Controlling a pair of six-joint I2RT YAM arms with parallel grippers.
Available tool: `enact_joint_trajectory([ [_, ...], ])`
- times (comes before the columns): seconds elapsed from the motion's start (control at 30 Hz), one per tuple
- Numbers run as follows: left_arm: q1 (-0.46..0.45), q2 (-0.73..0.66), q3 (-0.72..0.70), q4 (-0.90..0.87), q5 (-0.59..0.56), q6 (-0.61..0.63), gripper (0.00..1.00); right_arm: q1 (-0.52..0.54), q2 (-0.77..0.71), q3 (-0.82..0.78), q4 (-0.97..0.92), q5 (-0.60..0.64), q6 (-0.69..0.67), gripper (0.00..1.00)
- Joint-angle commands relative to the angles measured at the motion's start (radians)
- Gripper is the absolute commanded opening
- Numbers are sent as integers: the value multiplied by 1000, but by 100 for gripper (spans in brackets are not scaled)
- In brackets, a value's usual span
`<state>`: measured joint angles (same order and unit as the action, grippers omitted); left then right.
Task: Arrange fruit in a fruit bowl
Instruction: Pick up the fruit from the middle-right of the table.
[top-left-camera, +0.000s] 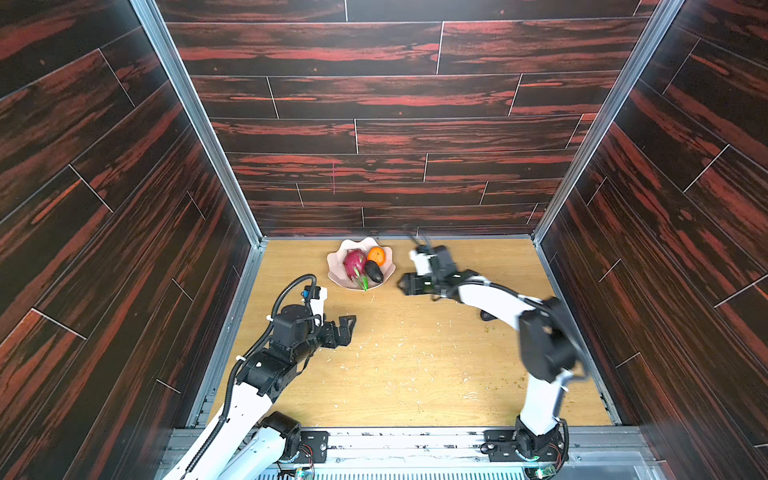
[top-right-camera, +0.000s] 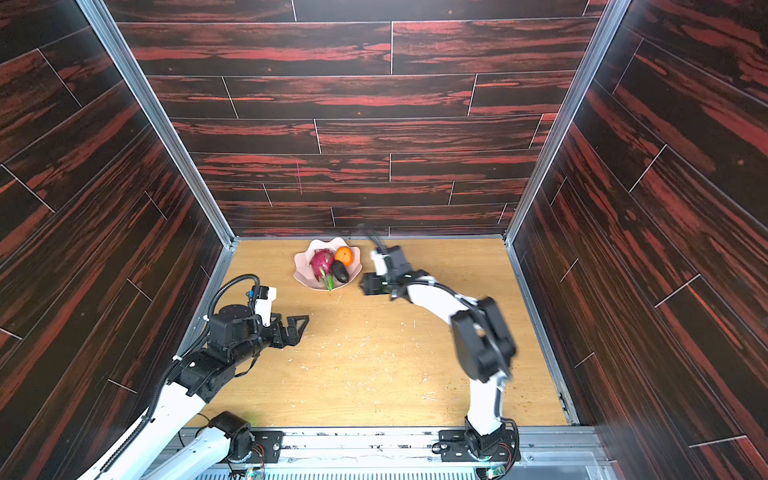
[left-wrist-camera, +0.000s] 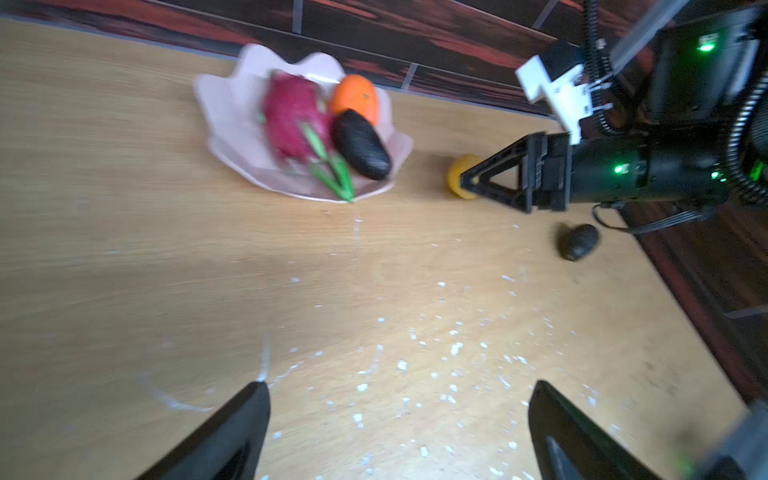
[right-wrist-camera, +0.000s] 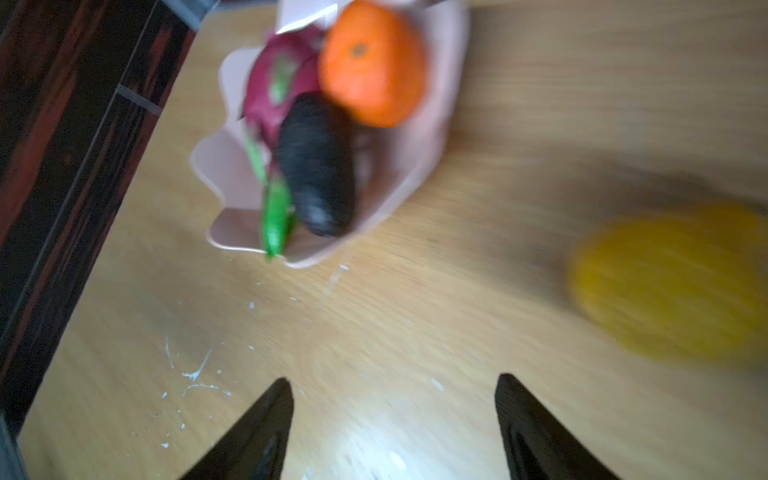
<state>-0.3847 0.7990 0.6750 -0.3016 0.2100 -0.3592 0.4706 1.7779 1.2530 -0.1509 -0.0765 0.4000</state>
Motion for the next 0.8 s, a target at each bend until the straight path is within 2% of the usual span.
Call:
enact_joint_trajectory([
  [0.0,3,87,-13,103,241,-12,100,-141,-231,-180,-49,155,154,80],
  [0.07,-4,140,-4,111,289,-22,100,-198,-321,-253,-128,245,185,81],
  [0.13,-15,166,8,95,287,-19,100,-258,-384,-302,-198,289,224,81],
  [0.37,-41,132,0,85,233,-12,99,-347,-493,-442,-274,329,343,80],
  [0.53,-46,146,5,88,248,-15,99,-349,-462,-428,-312,358,371,80],
  [0.77,-67,123,0,82,224,-10,100,-349,-373,-387,-235,372,372,81],
])
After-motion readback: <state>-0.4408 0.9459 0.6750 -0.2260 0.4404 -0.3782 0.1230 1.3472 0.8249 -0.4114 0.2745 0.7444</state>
